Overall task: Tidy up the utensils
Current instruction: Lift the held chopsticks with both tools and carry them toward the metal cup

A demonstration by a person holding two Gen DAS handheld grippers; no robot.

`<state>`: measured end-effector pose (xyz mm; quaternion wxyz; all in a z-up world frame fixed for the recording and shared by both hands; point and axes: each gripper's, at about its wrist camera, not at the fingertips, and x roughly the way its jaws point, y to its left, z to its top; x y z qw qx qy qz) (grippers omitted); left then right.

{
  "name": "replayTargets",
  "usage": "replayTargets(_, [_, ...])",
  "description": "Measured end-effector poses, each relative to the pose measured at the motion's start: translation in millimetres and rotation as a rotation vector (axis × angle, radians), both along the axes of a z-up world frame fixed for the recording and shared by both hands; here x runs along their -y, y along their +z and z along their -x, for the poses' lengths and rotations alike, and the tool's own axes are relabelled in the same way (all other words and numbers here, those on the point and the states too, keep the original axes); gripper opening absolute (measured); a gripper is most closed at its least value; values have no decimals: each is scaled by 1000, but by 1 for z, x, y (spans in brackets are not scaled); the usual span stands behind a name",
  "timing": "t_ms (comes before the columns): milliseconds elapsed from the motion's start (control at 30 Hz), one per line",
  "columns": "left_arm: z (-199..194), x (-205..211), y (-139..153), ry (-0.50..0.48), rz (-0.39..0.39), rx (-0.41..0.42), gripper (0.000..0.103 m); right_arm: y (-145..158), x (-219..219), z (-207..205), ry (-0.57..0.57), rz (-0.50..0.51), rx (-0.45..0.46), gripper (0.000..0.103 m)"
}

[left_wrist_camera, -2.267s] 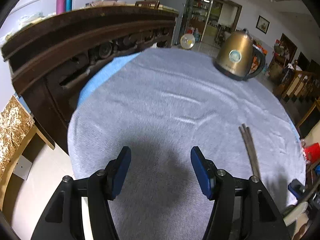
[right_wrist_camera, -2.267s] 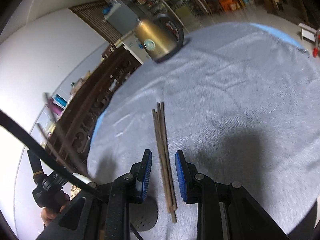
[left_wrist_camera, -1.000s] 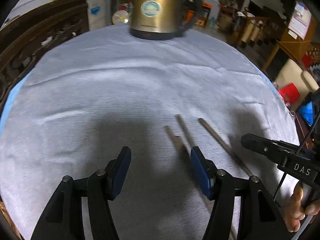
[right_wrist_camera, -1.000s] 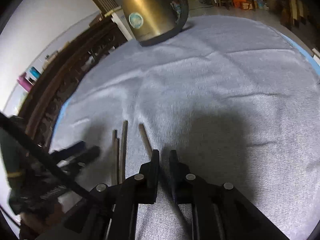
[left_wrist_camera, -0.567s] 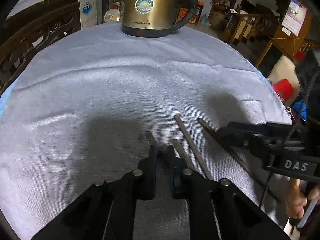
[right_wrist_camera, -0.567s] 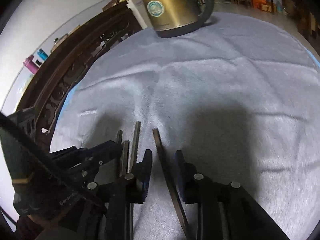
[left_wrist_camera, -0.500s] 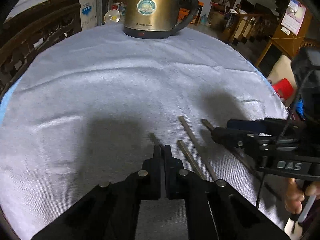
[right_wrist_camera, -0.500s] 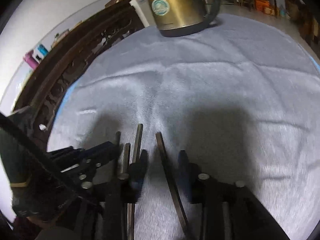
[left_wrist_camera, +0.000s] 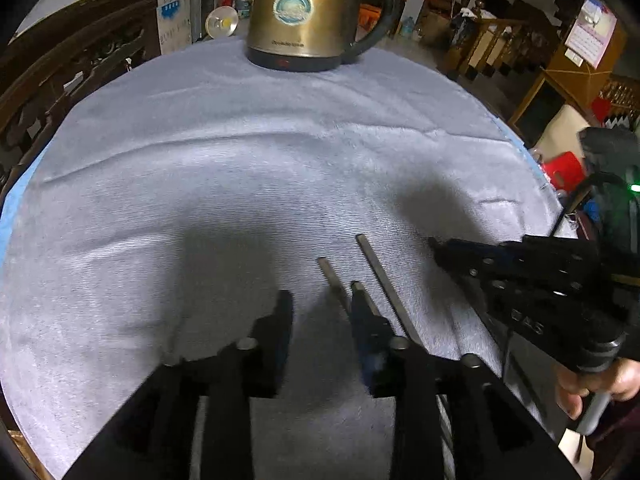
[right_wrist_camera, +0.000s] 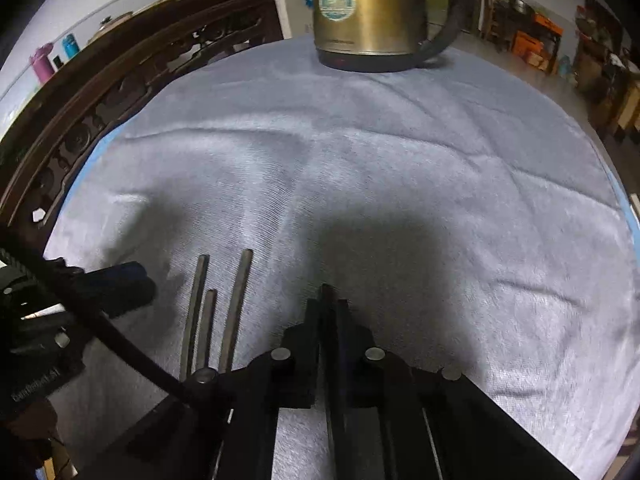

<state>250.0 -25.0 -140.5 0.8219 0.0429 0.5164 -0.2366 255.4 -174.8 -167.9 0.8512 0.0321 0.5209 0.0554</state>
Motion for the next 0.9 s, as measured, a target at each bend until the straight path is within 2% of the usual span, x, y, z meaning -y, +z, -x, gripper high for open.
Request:
replayTargets(100, [-10,9,-11,17,-8,-46,32,1,10,8,-21,-17,-13,7])
replayTargets(133, [-10,10,-10,21,-8,-22,32,2,12,10,-23,-25,-17,7])
replayTargets(233, [-17,14,-10,30,-3,-29,30,1,20,12,-25,-54,-30,7])
replayTargets(267, [-20,14,-11,31,-4,-27,18,1,21,13,-26,-59,-31,7])
replayTargets(300, [-22,14,-12,33,-12,-21,11,2,21,15,-22,-55,-29,7])
replayTargets(400, [-26,11,-12,43,21,-28,10,2,22,17,-10,-51,-19,7])
replayTargets(533, [-25,6,-6,74,24,-5,10,10,27,23,-26,-92,29,7])
replayTargets(767, [-19,-24,49,167,93,129,8,53,44,42,-68,-155,164,7])
replayTargets(900, [-10,-39,87,204,102,229,6,84,50,65,-94,-229,288,7])
